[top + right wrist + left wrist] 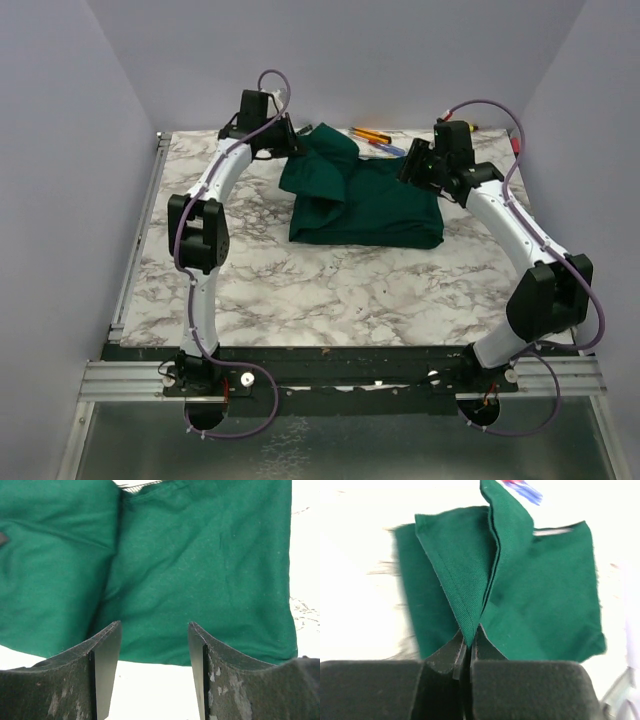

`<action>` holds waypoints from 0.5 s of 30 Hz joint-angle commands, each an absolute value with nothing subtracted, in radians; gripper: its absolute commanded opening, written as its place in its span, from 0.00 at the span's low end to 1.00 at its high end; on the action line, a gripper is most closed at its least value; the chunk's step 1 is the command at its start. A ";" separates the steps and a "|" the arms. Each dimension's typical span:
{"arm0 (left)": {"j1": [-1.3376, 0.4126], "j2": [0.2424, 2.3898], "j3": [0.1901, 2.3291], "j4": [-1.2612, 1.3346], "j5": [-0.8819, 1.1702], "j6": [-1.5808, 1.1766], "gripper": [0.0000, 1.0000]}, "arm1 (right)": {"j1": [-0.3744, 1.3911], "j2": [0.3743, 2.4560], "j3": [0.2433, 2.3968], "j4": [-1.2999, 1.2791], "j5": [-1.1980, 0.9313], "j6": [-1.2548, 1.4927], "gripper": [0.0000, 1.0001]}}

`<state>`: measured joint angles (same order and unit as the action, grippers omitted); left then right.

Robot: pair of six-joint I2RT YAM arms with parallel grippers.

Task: Open and lay out the surgical kit
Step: Open the surgical kit at the center of the board.

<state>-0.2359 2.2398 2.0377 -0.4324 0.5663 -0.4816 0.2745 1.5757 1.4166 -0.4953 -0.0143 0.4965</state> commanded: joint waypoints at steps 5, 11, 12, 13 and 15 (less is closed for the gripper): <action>-0.102 2.191 2.164 -0.800 -0.098 -0.134 0.00 | 0.256 1.682 1.491 -0.619 0.179 0.514 0.61; -0.010 2.185 2.163 -0.805 -0.444 -0.043 0.00 | 0.204 1.767 1.565 -0.652 0.195 0.492 0.66; -0.009 2.191 2.169 -0.806 -0.517 -0.029 0.00 | 0.199 1.780 1.579 -0.658 0.207 0.487 0.67; 0.016 2.196 2.170 -0.805 -0.569 -0.015 0.00 | 0.193 1.797 1.595 -0.670 0.217 0.483 0.68; 0.030 2.204 2.160 -0.805 -0.683 -0.005 0.00 | 0.182 1.828 1.628 -0.706 0.251 0.481 0.72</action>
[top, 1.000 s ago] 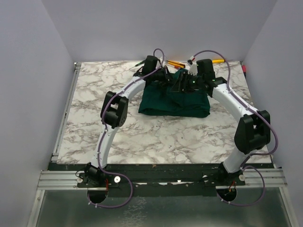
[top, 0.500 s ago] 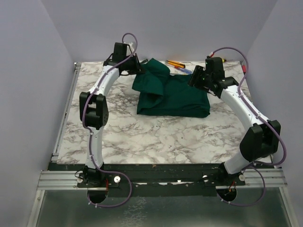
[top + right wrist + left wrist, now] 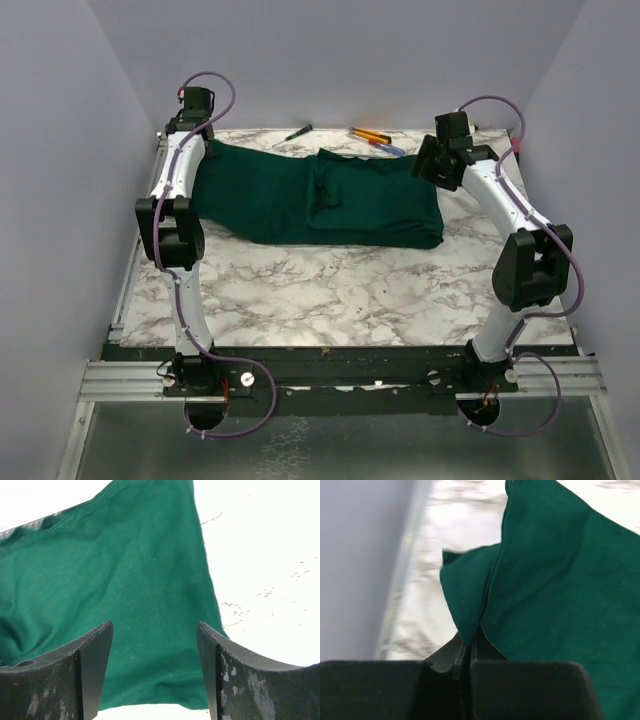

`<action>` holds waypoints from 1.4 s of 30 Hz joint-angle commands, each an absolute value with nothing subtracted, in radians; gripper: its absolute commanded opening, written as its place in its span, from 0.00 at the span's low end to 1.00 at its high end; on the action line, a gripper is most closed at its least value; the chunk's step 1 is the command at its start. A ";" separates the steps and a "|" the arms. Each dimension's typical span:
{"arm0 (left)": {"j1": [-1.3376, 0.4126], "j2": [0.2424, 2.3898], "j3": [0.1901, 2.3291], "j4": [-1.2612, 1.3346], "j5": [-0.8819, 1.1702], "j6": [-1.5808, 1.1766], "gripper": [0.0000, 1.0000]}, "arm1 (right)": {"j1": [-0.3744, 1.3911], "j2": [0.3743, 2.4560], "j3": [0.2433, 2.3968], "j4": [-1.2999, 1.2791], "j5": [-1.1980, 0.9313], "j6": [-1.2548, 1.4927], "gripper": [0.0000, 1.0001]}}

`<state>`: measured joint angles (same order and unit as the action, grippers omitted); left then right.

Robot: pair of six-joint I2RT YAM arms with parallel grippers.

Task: Open and lay out the surgical kit
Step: Open the surgical kit at the center of the board.

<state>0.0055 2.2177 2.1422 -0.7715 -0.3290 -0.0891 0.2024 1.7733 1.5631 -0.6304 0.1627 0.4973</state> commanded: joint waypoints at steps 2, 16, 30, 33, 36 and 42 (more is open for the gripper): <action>0.041 2.212 2.143 -0.799 -0.793 -0.007 0.00 | 0.174 1.853 1.647 -0.726 0.273 0.482 0.77; 0.047 2.231 2.125 -0.801 -0.452 -0.219 0.70 | 0.130 1.910 1.653 -0.732 0.178 0.498 0.87; 0.047 2.296 1.877 -0.630 -0.096 -0.339 0.59 | 0.097 2.054 1.714 -0.768 -0.122 0.355 0.90; 0.051 2.309 1.858 -0.632 -0.154 -0.340 0.59 | 0.098 2.066 1.692 -0.747 -0.163 0.356 0.89; 0.064 2.328 1.846 -0.646 -0.241 -0.350 0.59 | 0.098 2.078 1.675 -0.720 -0.215 0.353 0.87; 0.104 2.375 1.874 -0.730 -0.410 -0.371 0.59 | 0.129 2.087 1.664 -0.668 -0.311 0.350 0.77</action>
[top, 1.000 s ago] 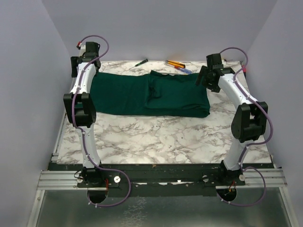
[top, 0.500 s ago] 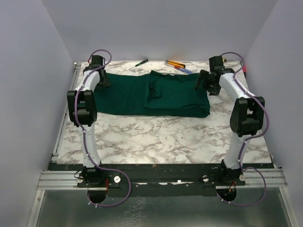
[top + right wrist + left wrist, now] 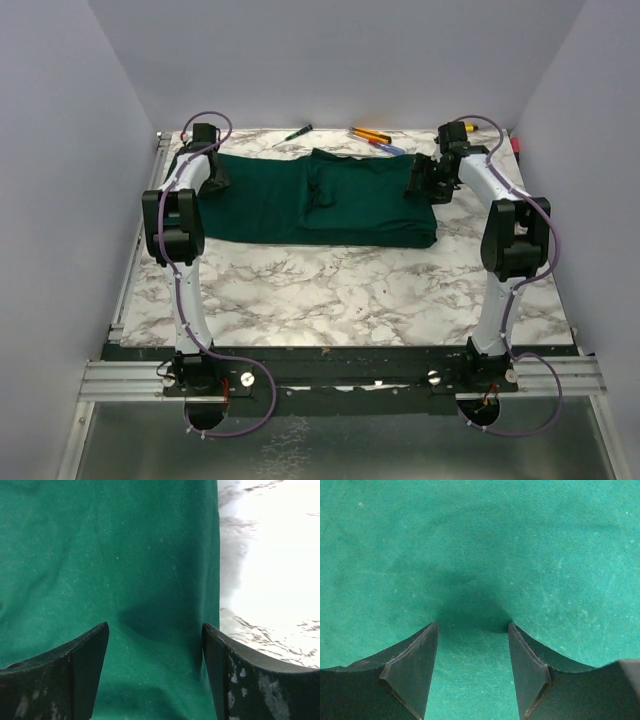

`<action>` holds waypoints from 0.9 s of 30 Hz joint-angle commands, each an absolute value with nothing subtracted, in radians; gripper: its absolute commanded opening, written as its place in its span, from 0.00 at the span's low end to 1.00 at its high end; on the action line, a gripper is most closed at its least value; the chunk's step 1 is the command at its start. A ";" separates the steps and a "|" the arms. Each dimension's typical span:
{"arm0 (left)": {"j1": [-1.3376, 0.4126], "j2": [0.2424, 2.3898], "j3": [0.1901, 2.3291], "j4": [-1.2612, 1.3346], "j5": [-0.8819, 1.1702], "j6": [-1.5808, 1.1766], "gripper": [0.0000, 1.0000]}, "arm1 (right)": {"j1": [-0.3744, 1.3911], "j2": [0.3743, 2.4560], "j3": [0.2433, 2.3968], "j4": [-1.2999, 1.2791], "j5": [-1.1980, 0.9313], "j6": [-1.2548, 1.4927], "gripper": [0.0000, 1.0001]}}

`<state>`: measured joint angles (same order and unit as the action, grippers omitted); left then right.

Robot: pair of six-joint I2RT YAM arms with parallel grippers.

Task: Open and lay out the surgical kit
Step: Open the surgical kit at the center of the board.

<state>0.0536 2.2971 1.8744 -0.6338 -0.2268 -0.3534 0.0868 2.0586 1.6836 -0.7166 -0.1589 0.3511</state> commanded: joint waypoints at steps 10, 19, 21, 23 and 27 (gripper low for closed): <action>0.170 2.403 1.903 -0.766 -0.517 -0.359 0.59 | 0.214 2.128 1.698 -0.648 -0.308 0.422 0.71; 0.189 2.368 1.989 -0.786 -0.424 -0.337 0.61 | 0.217 2.051 1.837 -0.769 0.006 0.446 0.81; 0.189 2.343 2.031 -0.790 -0.367 -0.336 0.62 | 0.229 2.029 1.892 -0.804 0.093 0.439 0.84; 0.189 2.312 2.054 -0.791 -0.320 -0.340 0.63 | 0.263 2.020 1.939 -0.814 0.141 0.416 0.85; 0.189 2.250 2.043 -0.790 -0.260 -0.351 0.63 | 0.394 2.051 2.024 -0.779 0.147 0.383 0.86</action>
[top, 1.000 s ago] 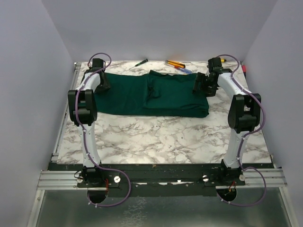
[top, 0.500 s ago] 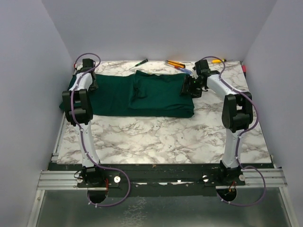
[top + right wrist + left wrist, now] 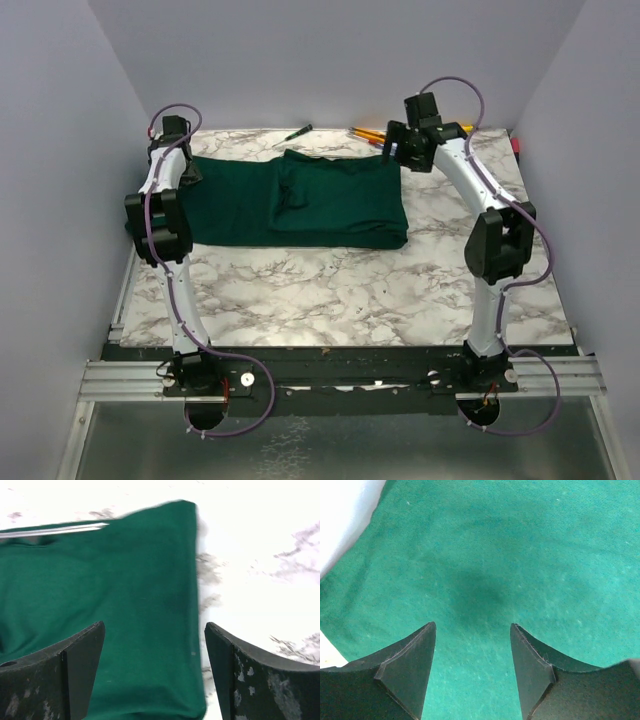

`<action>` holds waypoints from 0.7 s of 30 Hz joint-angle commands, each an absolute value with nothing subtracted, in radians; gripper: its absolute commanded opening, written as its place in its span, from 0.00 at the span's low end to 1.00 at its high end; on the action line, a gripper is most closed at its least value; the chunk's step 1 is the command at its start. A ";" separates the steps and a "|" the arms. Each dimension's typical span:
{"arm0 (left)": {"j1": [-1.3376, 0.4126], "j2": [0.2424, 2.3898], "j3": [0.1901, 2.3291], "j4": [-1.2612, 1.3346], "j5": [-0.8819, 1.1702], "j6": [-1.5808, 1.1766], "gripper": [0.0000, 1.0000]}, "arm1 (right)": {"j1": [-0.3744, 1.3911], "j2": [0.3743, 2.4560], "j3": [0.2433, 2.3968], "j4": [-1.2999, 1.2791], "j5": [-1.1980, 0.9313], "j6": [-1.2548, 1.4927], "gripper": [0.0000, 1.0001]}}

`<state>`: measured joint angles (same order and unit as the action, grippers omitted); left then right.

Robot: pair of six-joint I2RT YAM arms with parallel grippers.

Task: Open and lay out the surgical kit
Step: Open the surgical kit at the center of the board.

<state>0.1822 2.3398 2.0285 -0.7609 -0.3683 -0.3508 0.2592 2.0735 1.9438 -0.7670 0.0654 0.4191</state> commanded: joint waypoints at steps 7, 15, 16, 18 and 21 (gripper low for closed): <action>0.189 2.134 1.850 -0.719 -0.177 -0.423 0.62 | 0.592 2.207 2.166 -0.608 0.095 0.423 0.83; 0.188 2.048 1.667 -0.621 -0.165 -0.503 0.61 | 0.696 2.422 2.338 -0.583 0.241 0.436 0.77; 0.189 2.044 1.655 -0.615 -0.162 -0.506 0.61 | 0.699 2.433 2.337 -0.569 0.223 0.430 0.76; 0.188 2.044 1.641 -0.610 -0.160 -0.507 0.61 | 0.701 2.450 2.325 -0.535 0.182 0.421 0.76; 0.188 2.049 1.628 -0.606 -0.159 -0.506 0.61 | 0.706 2.469 2.322 -0.504 0.124 0.409 0.76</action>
<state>0.1822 2.0926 1.6444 -0.6456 -0.1852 -0.4816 0.7002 2.4516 2.3009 -0.5804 0.1654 0.4248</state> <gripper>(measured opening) 0.612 0.762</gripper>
